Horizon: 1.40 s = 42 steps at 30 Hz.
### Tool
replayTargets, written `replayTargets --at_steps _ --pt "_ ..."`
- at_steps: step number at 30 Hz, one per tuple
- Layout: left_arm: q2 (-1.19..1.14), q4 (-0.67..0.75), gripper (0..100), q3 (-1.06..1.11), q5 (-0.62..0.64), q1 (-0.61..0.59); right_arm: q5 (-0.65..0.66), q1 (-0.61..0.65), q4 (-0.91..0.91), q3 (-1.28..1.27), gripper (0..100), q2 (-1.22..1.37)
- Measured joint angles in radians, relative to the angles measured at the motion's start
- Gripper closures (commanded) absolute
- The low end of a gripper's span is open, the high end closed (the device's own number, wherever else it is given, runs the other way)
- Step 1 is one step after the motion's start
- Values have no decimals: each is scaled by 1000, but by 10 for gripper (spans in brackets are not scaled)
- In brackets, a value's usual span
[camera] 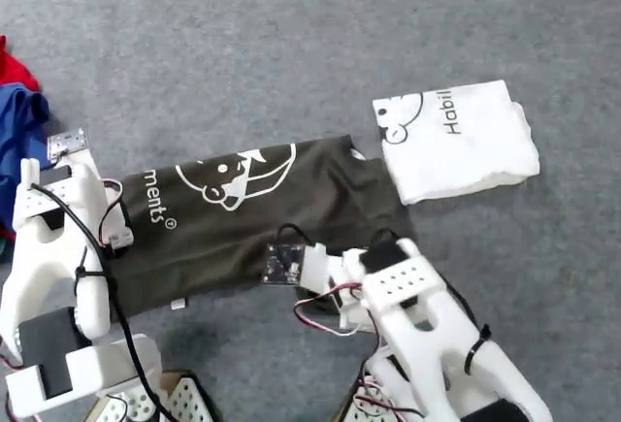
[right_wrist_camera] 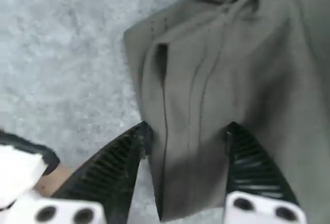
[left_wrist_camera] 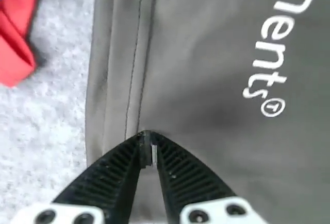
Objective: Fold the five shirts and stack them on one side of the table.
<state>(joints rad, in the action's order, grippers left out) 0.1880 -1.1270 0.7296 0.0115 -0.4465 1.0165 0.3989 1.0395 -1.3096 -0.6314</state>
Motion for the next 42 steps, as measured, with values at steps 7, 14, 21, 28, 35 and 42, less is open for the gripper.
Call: replayTargets --at_steps 7,14,21,28,35,42 --pt "0 8 971 9 0 0 0 0 -75 -49 858 -3" --pt "0 9 971 32 0 -2 0 -5 -120 -46 985 -6" --pt "0 9 971 32 0 -6 0 -86 6 74 985 11" --pt "0 55 971 60 0 -6 0 -104 287 474 985 31" --pt "17 144 971 147 0 -6 0 -104 313 724 984 310" --pt "17 149 971 152 0 -6 66 -104 313 984 983 614"
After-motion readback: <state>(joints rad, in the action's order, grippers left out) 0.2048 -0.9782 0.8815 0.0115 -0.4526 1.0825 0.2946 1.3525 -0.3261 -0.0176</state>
